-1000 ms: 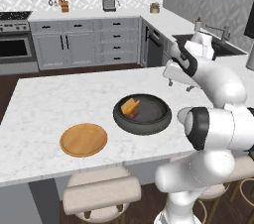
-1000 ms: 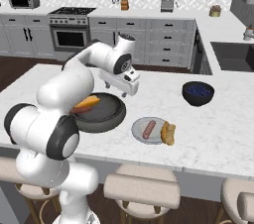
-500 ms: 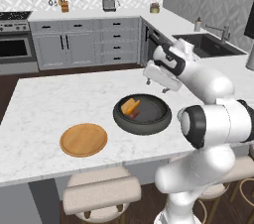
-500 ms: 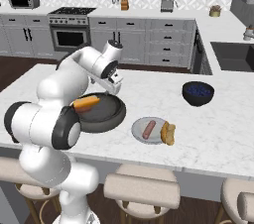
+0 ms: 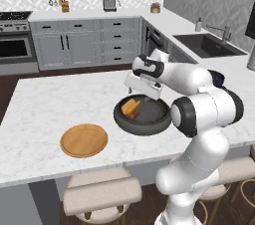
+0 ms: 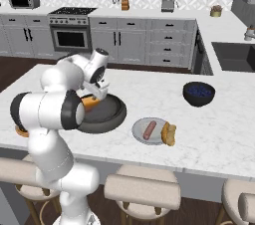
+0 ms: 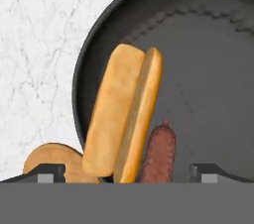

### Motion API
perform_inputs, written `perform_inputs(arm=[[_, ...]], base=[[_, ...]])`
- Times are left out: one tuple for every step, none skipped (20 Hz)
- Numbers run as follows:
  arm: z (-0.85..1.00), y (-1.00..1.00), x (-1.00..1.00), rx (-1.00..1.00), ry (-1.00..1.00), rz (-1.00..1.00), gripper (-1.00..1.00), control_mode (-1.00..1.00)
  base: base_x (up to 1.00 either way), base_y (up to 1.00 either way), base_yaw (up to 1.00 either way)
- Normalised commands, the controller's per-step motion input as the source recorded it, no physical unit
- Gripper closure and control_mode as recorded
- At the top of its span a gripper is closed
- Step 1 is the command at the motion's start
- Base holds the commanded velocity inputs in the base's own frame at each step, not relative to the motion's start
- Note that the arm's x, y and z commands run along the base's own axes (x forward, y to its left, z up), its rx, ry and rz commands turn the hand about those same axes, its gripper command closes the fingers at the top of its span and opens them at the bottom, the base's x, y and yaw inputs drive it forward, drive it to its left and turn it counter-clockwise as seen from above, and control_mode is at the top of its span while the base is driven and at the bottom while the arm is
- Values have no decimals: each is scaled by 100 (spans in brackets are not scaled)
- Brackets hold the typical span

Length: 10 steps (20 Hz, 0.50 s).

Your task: Place one bun and one sausage from the bowl on each plate.

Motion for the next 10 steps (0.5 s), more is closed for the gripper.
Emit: perform_inputs(arm=[[-49,0,0,-3,8,0,-100,-100],[-44,0,0,-4,7,0,-100,-100],[-49,0,0,-3,12,0,-100,-100],[-58,11,0,-7,17,0,-100,-100],[-58,19,0,-8,17,0,-100,-100],[-56,16,0,-7,17,0,-100,-100],[-54,0,10,-2,16,0,-100,-100],[-49,0,11,-3,13,0,-100,-100],[-47,4,14,-3,11,0,-100,-100],[-46,6,20,-3,9,0,-100,-100]], base=[[0,0,0],[0,0,0],[0,0,0],[0,0,0],[0,0,0],[0,0,0],[0,0,0],[0,0,0],[0,0,0],[0,0,0]])
